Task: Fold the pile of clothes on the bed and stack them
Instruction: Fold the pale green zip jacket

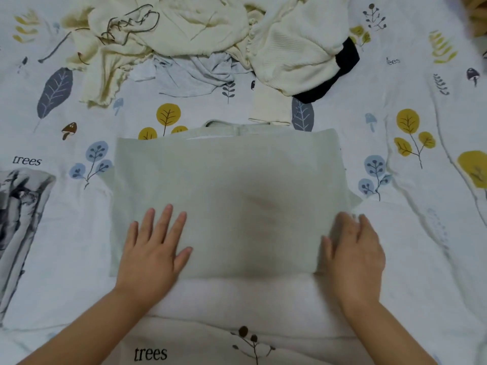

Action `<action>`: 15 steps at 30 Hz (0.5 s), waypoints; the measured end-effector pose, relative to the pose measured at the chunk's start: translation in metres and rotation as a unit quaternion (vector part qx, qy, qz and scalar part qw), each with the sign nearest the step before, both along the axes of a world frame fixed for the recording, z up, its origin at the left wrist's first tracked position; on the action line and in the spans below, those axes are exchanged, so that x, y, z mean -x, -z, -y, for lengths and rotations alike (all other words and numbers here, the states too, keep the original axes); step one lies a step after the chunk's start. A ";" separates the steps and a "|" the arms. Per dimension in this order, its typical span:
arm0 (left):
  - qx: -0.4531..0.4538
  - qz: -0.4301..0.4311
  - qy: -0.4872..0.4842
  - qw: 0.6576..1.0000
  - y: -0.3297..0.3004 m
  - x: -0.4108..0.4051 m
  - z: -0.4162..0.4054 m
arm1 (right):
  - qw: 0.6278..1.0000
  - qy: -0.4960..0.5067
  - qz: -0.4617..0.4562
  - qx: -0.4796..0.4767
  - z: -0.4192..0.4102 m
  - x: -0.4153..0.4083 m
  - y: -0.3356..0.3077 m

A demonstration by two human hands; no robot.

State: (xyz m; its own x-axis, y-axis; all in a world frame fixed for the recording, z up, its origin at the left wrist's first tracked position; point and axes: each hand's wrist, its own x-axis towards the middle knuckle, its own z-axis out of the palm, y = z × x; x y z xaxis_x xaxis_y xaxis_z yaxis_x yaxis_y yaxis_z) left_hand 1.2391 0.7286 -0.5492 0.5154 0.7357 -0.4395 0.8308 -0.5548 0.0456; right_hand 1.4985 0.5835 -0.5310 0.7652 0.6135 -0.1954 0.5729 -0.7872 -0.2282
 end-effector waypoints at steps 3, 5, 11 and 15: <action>0.001 0.013 -0.040 0.999 -0.006 -0.002 0.005 | 0.976 0.158 -0.145 -0.037 -0.010 -0.019 -0.011; 0.004 0.023 -0.049 0.999 -0.008 -0.006 0.008 | 0.959 0.199 -0.202 -0.020 -0.015 -0.032 -0.016; 0.026 0.130 -0.039 0.990 -0.019 -0.005 -0.002 | 0.935 0.166 -0.307 -0.066 -0.035 -0.032 -0.045; 0.095 0.253 -0.110 0.956 -0.039 0.001 -0.013 | 0.970 0.037 -0.222 -0.090 -0.061 0.007 -0.076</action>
State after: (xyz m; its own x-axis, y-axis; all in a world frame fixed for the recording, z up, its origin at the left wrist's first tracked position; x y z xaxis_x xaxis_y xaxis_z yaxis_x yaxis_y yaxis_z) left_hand 1.2379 0.7421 -0.5101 0.5391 0.7829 -0.3106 0.7712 -0.3105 0.5558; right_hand 1.4918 0.6444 -0.4548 0.6730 0.6148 -0.4112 0.3303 -0.7472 -0.5768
